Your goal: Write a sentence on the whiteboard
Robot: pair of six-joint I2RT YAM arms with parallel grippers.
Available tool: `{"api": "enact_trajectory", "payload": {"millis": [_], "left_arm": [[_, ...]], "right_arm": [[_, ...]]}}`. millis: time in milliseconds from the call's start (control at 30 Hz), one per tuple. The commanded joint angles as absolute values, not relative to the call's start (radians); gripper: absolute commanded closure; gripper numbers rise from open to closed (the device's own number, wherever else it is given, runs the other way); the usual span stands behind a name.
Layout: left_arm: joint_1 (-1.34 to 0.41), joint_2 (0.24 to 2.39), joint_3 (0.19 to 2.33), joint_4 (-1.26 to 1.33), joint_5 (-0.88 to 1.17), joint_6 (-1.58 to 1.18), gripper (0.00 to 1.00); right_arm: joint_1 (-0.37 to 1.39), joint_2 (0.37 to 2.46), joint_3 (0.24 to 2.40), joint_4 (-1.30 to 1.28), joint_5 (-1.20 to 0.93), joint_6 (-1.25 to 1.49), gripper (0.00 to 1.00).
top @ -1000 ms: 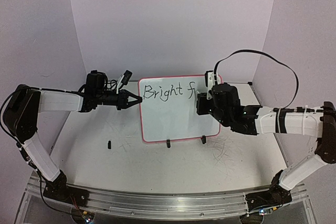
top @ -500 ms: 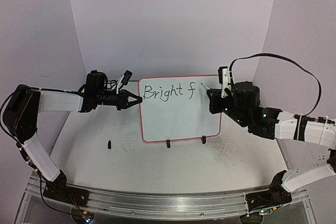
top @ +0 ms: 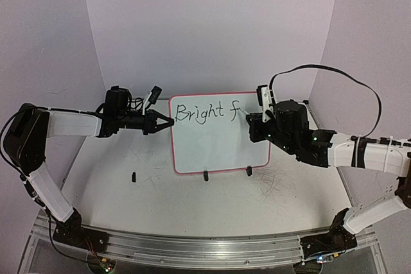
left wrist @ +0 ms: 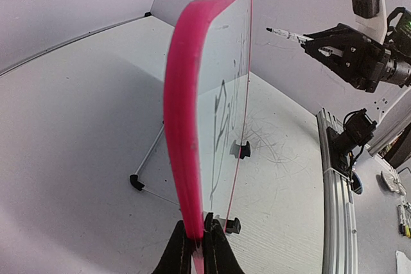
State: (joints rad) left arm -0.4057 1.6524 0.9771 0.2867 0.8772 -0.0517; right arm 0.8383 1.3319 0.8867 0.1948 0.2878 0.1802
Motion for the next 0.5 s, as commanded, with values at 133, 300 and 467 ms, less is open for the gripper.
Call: {"api": "enact_trajectory", "payload": {"millis": [133,300,467], "left_arm": [[-0.4,1.614,0.988,0.333,0.832,-0.002,1.0],[-0.4,1.611,0.989,0.33,0.833,-0.002,1.0],[-0.4,1.61,0.99,0.325,0.829,-0.002,1.0]], "right_arm": [[0.841,1.341,0.916,0.208,0.264,0.15,1.0],[0.841,1.335,0.909,0.213,0.324,0.15,1.0],[0.84,1.318,0.906,0.226,0.35,0.126,1.0]]}}
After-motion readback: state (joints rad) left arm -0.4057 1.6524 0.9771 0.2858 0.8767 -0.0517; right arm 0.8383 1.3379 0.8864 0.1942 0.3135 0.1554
